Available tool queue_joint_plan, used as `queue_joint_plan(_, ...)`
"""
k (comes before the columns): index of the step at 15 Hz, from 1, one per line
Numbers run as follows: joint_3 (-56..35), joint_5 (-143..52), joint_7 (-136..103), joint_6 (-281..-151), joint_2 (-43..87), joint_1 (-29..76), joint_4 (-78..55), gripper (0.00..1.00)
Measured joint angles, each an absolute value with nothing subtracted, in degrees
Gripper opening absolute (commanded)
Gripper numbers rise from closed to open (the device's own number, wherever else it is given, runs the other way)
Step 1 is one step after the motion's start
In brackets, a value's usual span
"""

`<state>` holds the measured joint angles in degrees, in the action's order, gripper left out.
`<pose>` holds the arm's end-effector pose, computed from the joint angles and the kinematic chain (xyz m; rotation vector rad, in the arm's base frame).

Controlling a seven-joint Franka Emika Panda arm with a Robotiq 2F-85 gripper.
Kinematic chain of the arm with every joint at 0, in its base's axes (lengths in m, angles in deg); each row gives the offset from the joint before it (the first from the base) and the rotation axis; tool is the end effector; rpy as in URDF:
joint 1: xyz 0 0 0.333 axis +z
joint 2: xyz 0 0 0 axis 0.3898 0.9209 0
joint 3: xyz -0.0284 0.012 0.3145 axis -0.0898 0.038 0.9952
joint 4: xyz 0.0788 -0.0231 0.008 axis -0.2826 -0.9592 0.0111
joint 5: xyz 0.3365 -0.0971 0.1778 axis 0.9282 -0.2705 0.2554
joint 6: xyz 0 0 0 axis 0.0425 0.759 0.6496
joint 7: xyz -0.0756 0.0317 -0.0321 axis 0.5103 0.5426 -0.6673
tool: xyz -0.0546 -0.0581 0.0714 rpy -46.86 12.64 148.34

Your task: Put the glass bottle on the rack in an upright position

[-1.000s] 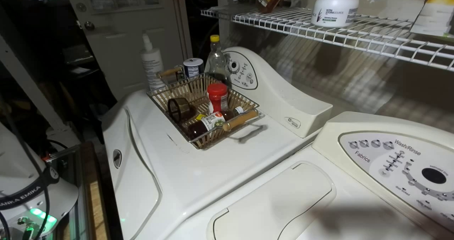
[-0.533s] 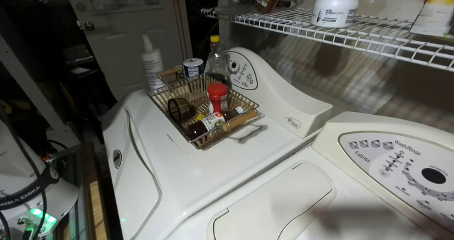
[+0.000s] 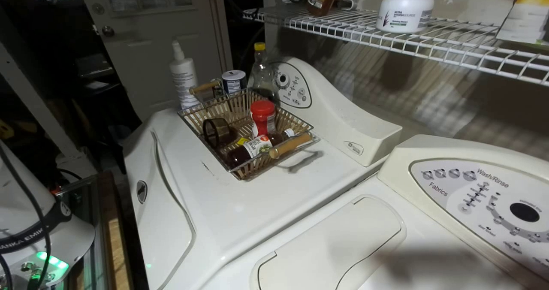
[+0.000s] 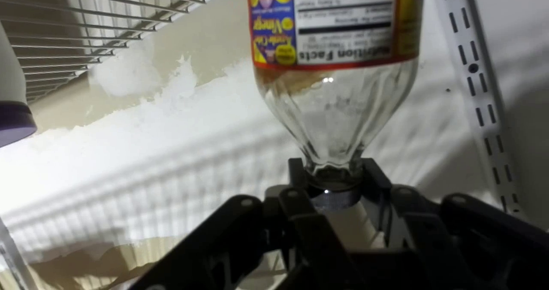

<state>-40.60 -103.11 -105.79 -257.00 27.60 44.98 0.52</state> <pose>0.7013 0.0131 0.6300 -2.2448 0.7347 -1.9896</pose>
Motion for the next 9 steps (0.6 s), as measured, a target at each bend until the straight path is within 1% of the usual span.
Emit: queue_joint_plan(9,-52.29,-120.34,-118.48,-263.79,26.22,54.8,-1.58,0.11)
